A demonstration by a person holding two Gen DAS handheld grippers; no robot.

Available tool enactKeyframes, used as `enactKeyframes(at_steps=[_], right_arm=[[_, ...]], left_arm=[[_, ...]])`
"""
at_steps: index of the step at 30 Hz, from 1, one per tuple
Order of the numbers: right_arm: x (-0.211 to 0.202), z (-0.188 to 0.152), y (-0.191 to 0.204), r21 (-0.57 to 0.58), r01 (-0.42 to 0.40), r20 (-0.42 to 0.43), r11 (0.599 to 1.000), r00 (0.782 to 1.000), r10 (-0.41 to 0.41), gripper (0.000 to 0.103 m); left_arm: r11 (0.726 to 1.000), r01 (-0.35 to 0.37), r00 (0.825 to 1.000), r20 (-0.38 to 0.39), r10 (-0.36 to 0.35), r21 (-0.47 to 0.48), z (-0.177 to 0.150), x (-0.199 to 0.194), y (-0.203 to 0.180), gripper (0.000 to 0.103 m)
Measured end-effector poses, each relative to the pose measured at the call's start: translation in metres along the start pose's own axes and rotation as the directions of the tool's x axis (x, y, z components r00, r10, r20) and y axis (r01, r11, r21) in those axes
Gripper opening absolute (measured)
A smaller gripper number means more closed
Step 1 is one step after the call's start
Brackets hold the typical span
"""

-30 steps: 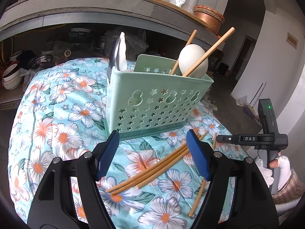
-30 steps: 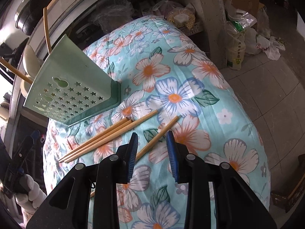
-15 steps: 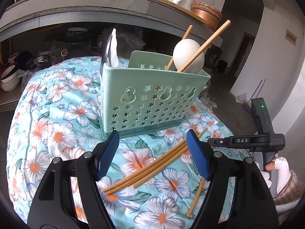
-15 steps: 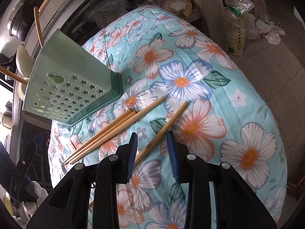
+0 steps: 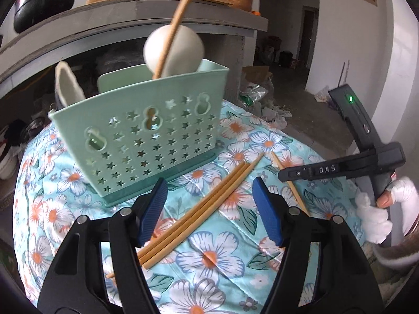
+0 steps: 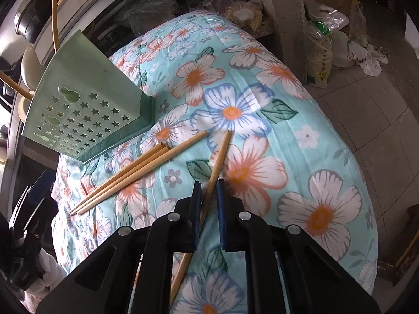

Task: Organize utensils
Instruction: 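Lower the right tool onto one loose chopstick and close on it, then lower the left tool onto another chopstick and close on it while the right tool holds its chopstick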

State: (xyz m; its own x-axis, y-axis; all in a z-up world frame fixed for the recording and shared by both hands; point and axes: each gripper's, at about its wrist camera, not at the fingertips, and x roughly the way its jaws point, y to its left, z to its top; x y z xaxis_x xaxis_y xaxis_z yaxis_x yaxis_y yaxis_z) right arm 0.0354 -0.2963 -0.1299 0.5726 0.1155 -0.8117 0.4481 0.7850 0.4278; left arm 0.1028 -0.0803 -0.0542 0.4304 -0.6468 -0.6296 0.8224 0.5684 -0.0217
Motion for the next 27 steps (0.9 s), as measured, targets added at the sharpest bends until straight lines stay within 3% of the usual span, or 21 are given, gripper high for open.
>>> enactKeyframes(at_steps=[4,7,10,14,20,27], right_arm=[[-0.003,-0.002,-0.018,0.061,-0.065,-0.005,0.996,0.998,0.066,0.010],[-0.002,-0.003,-0.029,0.109,-0.129,-0.010,0.986,0.991,0.131,0.009],[0.001,-0.002,-0.038,0.143,-0.181,-0.013,0.973,0.983,0.184,0.009],[0.003,-0.001,-0.045,0.173,-0.235,-0.012,0.956,0.971,0.241,0.009],[0.005,-0.003,-0.050,0.188,-0.277,-0.004,0.942,0.959,0.282,0.008],[0.006,-0.002,-0.054,0.195,-0.296,-0.003,0.935,0.953,0.302,0.008]], left_arm=[[0.979,-0.028,0.999,-0.040,0.037,0.203,-0.002,0.022,-0.033,0.043],[0.935,-0.053,0.994,-0.073,0.084,0.352,-0.006,0.043,-0.053,0.030],[0.900,-0.058,0.987,-0.111,0.117,0.432,-0.007,0.064,-0.061,0.019],[0.865,-0.077,0.976,-0.139,0.167,0.497,-0.009,0.085,-0.064,0.014],[0.815,-0.114,0.968,-0.121,0.219,0.568,-0.008,0.096,-0.072,0.009],[0.808,-0.131,0.964,-0.116,0.238,0.574,-0.006,0.087,-0.078,0.008]])
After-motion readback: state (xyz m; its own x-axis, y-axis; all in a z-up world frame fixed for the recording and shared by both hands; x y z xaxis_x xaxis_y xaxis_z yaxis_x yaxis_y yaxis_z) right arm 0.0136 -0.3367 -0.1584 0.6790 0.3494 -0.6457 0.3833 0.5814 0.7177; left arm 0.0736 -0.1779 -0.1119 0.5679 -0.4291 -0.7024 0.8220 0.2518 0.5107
